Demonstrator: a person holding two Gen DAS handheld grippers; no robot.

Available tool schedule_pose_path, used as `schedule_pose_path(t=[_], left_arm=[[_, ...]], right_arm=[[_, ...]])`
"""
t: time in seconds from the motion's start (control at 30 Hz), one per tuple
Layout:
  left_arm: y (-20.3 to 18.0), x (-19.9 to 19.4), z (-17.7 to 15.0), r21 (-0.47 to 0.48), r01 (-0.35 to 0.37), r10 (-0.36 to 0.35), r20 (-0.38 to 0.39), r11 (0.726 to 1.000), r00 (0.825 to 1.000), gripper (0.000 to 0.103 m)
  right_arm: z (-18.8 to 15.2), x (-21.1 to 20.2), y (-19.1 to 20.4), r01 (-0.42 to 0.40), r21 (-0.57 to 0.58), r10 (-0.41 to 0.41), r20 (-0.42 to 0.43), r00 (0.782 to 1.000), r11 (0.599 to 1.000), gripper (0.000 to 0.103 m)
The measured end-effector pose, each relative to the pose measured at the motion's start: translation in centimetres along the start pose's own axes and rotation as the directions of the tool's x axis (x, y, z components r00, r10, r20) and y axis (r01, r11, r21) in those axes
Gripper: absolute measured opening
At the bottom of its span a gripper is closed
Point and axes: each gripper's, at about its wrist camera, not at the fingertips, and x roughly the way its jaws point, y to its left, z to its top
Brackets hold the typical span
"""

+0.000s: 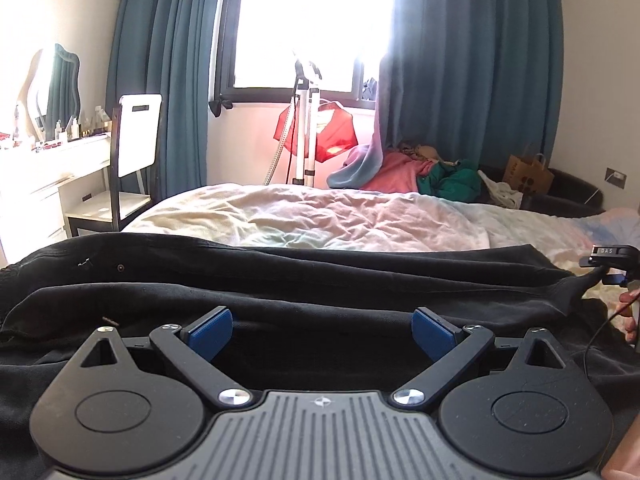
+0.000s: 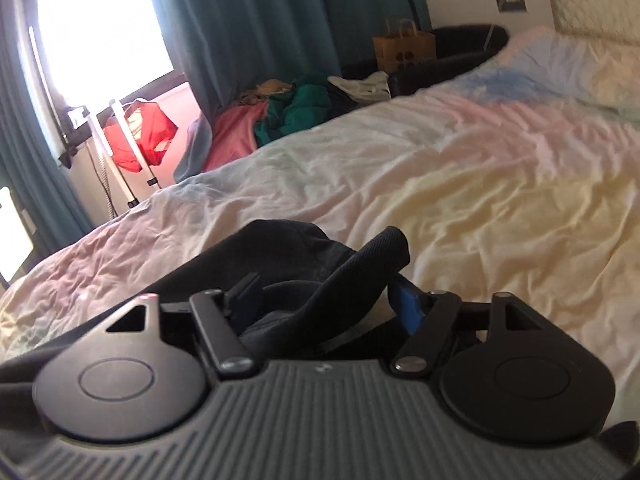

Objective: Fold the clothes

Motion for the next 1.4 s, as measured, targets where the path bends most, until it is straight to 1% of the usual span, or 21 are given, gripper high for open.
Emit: schedule_pose_path(t=[0.07,0.13,0.27,0.4,0.5,0.53,0.6,0.67,0.77,0.8,1.0,1.1,1.23,1.33,1.4], left_arm=[[0.1,-0.8,0.1,-0.004,0.005,-0.005,0.011,1.000,1.000,0.098],[0.1,-1.7,0.1,-0.002,0.000,0.000,0.024,1.000,1.000,0.098],[0.2,-3.5,0.2,0.005,-0.010,0.010,0.049,1.000,0.999,0.098],[0.1,-5.4,0.3,0.023,-0.013,0.012,0.068,1.000,0.998,0.098],[0.0,-6.9,0.2,0.030,0.000,-0.002,0.081,1.000,0.997,0.098],[-0.1,-7.3,0.2,0.030,0.005,-0.007,0.082,1.000,0.997,0.099],[-0.3,-8.2,0.0,0.031,0.015,-0.018,0.081,0.999,0.997,0.099],[-0.5,-8.3,-0.2,0.032,0.020,-0.022,0.072,0.999,0.997,0.100],[-0.7,-8.2,-0.5,0.032,0.023,-0.024,0.053,0.999,0.998,0.100],[-0.8,-7.9,-0.7,0.030,0.022,-0.023,0.041,0.999,0.999,0.100],[-0.6,-6.1,-1.8,0.025,-0.010,0.010,-0.030,1.000,0.999,0.100],[-0.4,-5.6,-2.1,0.018,-0.024,0.025,-0.054,1.000,0.998,0.100],[-0.2,-5.4,-2.3,0.007,-0.029,0.029,-0.078,1.000,0.997,0.100],[0.7,-5.2,-2.5,-0.025,-0.036,0.033,-0.124,0.999,0.992,0.100],[2.0,-5.7,-2.8,-0.071,-0.063,0.052,-0.154,0.995,0.987,0.100]], right_arm=[[0.2,-2.9,1.9,-0.014,-0.064,0.015,0.021,1.000,0.998,0.074],[0.0,-6.3,4.2,-0.059,-0.114,0.064,0.035,0.997,0.992,0.073],[-1.4,-12.4,9.0,-0.166,-0.186,0.170,0.007,0.985,0.968,0.073],[-4.0,-17.3,12.9,-0.253,-0.228,0.254,-0.025,0.967,0.940,0.073],[-6.3,-20.2,15.0,-0.321,-0.253,0.323,-0.034,0.946,0.913,0.072],[-7.1,-20.9,15.4,-0.329,-0.272,0.334,-0.031,0.942,0.904,0.072],[-8.9,-22.0,15.8,-0.324,-0.303,0.333,-0.022,0.943,0.897,0.072],[-10.5,-22.5,15.8,-0.321,-0.325,0.328,-0.035,0.944,0.890,0.072],[-11.8,-22.4,15.7,-0.306,-0.348,0.308,-0.049,0.950,0.886,0.072],[-11.9,-22.2,15.7,-0.298,-0.352,0.300,-0.051,0.953,0.887,0.072],[-12.1,-20.4,14.9,-0.253,-0.290,0.249,-0.051,0.967,0.923,0.072],[-12.3,-19.9,14.6,-0.238,-0.284,0.229,-0.064,0.971,0.929,0.072],[-12.6,-19.8,14.4,-0.240,-0.281,0.229,-0.071,0.971,0.929,0.072],[-12.7,-19.6,14.2,-0.237,-0.282,0.227,-0.070,0.971,0.930,0.072],[-12.6,-19.5,14.0,-0.238,-0.271,0.227,-0.073,0.971,0.933,0.072]])
